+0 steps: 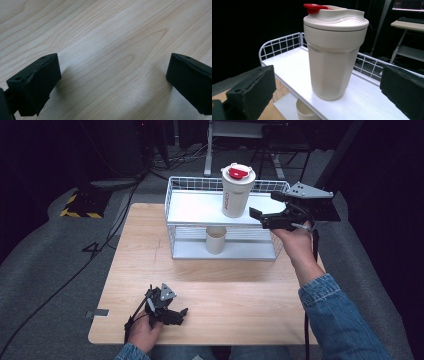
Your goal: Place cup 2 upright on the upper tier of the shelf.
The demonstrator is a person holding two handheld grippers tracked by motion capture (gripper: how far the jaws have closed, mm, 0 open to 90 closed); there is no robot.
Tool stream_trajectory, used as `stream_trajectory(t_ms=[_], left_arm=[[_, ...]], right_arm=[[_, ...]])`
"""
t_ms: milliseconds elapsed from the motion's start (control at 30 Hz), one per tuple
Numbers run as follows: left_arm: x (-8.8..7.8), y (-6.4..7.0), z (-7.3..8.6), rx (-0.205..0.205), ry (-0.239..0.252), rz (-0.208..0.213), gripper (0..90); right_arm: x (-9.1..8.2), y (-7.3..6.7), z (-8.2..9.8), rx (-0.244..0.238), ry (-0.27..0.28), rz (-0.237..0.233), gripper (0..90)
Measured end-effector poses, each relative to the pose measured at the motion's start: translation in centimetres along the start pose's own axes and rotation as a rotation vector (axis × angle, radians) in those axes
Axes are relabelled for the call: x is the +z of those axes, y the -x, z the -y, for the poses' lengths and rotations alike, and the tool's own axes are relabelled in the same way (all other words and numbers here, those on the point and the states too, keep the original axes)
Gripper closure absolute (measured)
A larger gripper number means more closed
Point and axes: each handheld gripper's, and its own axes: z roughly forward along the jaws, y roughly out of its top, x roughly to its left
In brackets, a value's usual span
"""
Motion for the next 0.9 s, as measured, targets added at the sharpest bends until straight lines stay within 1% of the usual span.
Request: stream_trajectory(t_ms=[67,167,200,267,300,467,600,700,733,800,833,900], left_arm=[[-0.1,-0.1,0.1,-0.012,0.001,-0.003,0.1],[-0.3,-0.2,0.3,-0.016,0.003,-0.004,0.1],[-0.3,-0.2,0.4,-0.008,0.003,-0.007,0.1],[-0.3,-0.2,0.4,-0.021,0.001,0.0,0.1],[-0.4,-0.3,0.5,-0.009,0.002,-0.005,0.1],[-0.4,-0.3,0.5,-0.008,0.003,-0.008,0.1],[-0.5,-0.4,0.5,-0.006,0.001,-0.007,0.1],[-0.5,-0.5,0.6,-0.004,0.003,-0.004,0.1],[-0.6,-0.5,0.6,0.0,0.001,-0.002,0.1],[-0.6,-0.6,0.8,-0.011,0.003,0.004,0.1],[-0.7,-0.7,0.8,-0.003,0.0,0.001,0.1],[-0.8,-0.9,0.8,-0.001,-0.001,0.003,0.1]], right_arm=[[-0.8,0.0,0.2,-0.003,0.001,-0.003,1.0],[-1.7,0.0,0.8,-0.006,-0.006,-0.009,1.0],[-2.0,0.0,1.0,-0.002,-0.007,-0.012,1.0],[-2.6,0.0,1.4,-0.002,-0.011,-0.019,1.0],[-2.8,-0.1,1.6,-0.003,-0.014,-0.02,1.0],[-4.0,0.0,3.1,0.005,-0.027,-0.03,1.0],[-4.9,-0.1,4.6,0.007,-0.062,-0.036,1.0],[-5.6,-0.1,5.6,0.004,-0.093,-0.031,1.1],[-5.8,-0.1,6.0,0.007,-0.103,-0.032,1.1],[-6.4,0.0,6.8,0.012,-0.122,-0.03,1.1],[-6.7,0.0,7.2,0.015,-0.131,-0.029,1.1],[-7.3,0.2,8.1,0.025,-0.151,-0.026,1.1]])
